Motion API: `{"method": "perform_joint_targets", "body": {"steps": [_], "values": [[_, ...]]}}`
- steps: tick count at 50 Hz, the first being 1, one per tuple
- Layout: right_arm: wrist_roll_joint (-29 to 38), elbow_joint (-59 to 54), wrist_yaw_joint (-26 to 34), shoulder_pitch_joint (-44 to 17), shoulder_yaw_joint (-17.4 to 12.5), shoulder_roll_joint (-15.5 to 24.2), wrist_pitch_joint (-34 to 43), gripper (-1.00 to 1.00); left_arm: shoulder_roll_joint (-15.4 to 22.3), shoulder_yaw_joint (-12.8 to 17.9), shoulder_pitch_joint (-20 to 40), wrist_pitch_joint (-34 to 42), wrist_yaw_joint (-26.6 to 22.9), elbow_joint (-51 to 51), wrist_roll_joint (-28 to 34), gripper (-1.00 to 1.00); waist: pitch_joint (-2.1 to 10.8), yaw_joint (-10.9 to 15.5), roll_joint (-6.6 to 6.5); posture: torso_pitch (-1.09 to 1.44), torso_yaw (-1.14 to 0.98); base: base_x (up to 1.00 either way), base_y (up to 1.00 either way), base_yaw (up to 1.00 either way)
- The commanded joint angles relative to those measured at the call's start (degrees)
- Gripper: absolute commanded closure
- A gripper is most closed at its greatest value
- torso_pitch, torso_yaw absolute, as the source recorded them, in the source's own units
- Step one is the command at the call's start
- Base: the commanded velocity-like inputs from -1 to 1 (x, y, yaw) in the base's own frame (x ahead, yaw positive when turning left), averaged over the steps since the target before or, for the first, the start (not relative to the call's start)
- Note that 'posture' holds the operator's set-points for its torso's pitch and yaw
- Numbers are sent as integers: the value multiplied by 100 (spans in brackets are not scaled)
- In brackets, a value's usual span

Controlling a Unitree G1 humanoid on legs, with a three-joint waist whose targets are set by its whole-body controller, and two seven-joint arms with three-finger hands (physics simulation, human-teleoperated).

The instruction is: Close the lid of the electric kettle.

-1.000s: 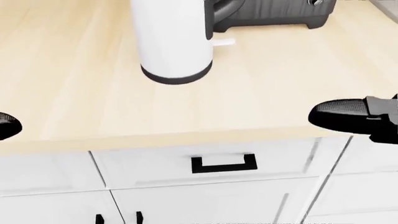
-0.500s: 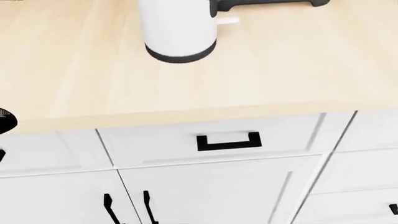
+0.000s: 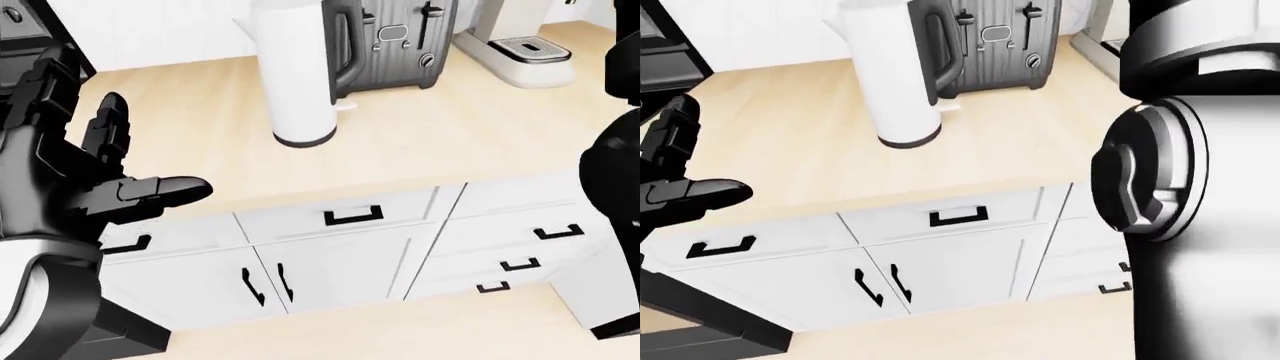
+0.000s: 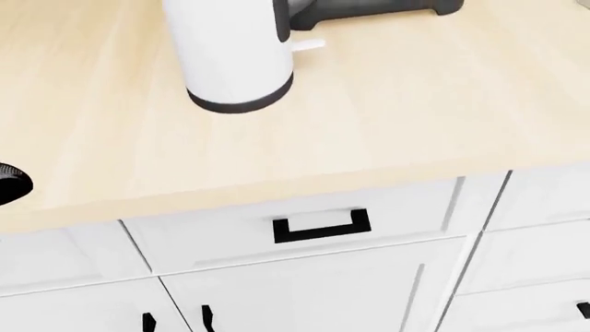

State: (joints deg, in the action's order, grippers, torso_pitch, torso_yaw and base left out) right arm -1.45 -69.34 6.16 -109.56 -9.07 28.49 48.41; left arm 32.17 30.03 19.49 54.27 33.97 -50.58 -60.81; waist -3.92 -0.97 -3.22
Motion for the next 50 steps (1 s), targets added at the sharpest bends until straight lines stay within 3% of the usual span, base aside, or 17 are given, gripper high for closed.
{"method": "perform_joint_targets", "body": {"steps": [1,24,33,50], "values": [[12,138,0,-225,-26,-19,-276,-100,91,112,113,-151,5,-72,10,-100,143,8,5,0,0,0,0,0],[384,-222,622,-628,26,-551,-572,-100,58,97,84,-168,-40,-75,51,-100,79,-36,-48,0,0,0,0,0],[658,-231,945,-651,188,-869,-739,-100,21,114,39,-168,-56,-111,58,-100,99,-51,-78,0,0,0,0,0],[1066,-321,1242,-724,219,-1176,-893,-100,46,102,58,-178,9,-115,-27,-100,112,-45,-112,0,0,0,0,0]]}}
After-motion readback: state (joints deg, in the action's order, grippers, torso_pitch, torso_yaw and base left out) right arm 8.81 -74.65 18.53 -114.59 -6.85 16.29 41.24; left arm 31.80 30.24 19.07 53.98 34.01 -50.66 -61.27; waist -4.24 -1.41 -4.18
